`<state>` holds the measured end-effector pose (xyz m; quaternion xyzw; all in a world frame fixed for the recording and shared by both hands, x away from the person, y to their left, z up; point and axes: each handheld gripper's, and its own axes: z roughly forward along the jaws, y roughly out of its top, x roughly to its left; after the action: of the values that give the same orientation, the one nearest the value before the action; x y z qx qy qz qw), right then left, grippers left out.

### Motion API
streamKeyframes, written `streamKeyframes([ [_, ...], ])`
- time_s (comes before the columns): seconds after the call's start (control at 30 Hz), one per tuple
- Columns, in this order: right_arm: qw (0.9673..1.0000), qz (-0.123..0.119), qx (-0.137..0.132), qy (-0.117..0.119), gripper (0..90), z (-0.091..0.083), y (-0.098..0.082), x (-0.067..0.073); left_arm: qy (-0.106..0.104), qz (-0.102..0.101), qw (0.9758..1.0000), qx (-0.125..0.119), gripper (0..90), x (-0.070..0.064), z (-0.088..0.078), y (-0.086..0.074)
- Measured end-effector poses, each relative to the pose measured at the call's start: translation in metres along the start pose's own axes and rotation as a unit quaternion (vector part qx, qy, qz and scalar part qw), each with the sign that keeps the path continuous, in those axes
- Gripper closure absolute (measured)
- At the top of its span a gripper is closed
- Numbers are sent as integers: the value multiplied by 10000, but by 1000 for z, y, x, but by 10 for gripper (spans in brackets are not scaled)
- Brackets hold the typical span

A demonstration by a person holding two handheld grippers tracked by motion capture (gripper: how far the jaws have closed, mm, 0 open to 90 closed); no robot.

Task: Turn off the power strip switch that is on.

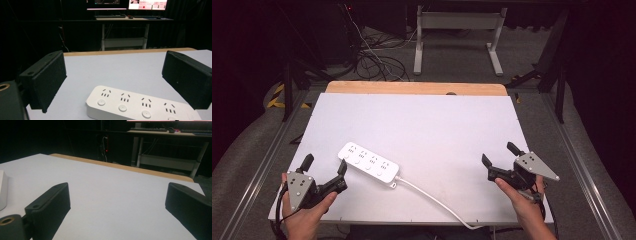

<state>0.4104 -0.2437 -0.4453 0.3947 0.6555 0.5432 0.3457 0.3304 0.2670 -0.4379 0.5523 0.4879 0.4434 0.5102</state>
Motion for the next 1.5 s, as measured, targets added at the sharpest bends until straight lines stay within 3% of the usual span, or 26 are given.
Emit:
streamKeyframes([
  [0.4, 10000, 17, 17, -1, 65, -1, 0, 0, -3, 10, 10000, 80, 79, 0, 2, -1],
  [0.8, 10000, 25, 15, 7, 66, -1, 0, 0, -78, 32, 9999, 120, 181, -1, 2, -1],
  [0.97, 10000, 22, 21, 5, 66, -1, 0, 0, -116, 17, 9998, 155, 289, 0, 1, -1],
  [1.0, 10000, 22, 21, 5, 66, -1, 0, 0, -151, -11, 9997, 216, 289, 1, 1, 0],
  [1.03, 10000, 20, 22, 9, 66, -1, 0, 0, -202, -63, 9994, 272, 361, 1, 1, 0],
  [1.13, 10000, 19, 39, 19, 66, -1, 0, 0, -404, -241, 9981, 405, 442, 6, 2, 0],
  [1.5, 10000, 53, 47, 38, 71, -1, -1, 0, -519, -359, 9964, 574, 628, 10, 0, 3],
])
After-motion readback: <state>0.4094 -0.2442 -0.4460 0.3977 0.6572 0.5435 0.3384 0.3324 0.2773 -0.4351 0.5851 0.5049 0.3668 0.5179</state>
